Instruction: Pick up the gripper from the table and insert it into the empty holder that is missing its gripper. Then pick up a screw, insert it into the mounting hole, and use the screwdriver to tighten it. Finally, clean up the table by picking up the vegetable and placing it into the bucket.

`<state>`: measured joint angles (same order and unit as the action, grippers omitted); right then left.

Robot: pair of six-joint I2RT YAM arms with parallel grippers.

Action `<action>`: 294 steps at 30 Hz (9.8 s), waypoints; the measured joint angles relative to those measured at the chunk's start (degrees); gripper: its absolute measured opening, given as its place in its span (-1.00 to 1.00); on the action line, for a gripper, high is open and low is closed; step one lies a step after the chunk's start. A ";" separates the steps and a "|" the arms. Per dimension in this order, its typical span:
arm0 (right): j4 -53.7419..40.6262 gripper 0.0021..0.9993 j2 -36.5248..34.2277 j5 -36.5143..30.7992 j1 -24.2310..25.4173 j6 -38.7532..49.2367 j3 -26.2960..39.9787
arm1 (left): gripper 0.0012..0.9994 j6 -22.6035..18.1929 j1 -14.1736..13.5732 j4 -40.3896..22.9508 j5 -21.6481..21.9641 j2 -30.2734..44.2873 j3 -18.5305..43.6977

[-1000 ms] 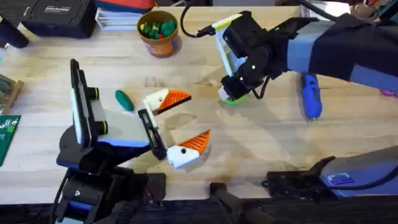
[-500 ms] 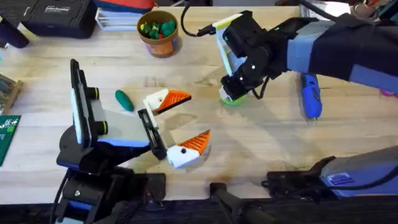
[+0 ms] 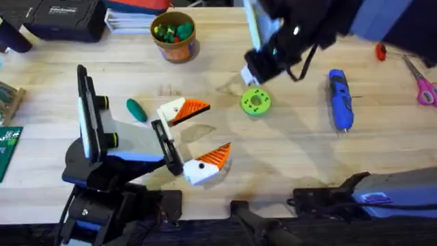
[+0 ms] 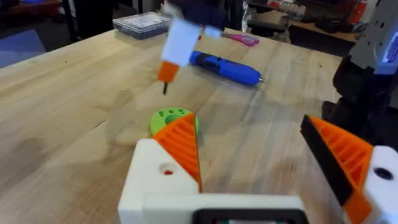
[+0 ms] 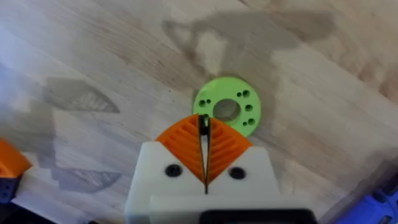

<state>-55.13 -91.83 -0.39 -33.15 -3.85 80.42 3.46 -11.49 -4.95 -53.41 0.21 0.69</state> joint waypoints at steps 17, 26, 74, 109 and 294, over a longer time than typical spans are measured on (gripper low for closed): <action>-3.15 -0.99 -0.19 6.47 -18.98 1.28 18.84 | 0.97 0.00 0.00 0.00 0.00 0.00 0.00; -2.11 -0.99 -3.28 6.70 -23.39 0.80 18.84 | 0.97 0.00 0.00 0.00 0.00 0.00 0.00; -3.39 -0.99 -6.56 5.78 -24.50 -0.19 18.91 | 0.97 0.37 0.00 -0.02 0.00 0.09 0.00; -5.56 0.99 -7.89 3.51 -23.03 -0.22 19.30 | 0.97 0.77 0.04 -0.07 -0.48 0.20 0.00; 70.52 -0.94 49.81 23.66 11.03 1.43 -41.47 | -0.98 -0.04 0.04 -0.07 -0.68 0.20 0.00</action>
<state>15.39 -42.02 23.27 -22.13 -2.41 38.95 3.42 -11.44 -5.02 -54.08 0.40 0.69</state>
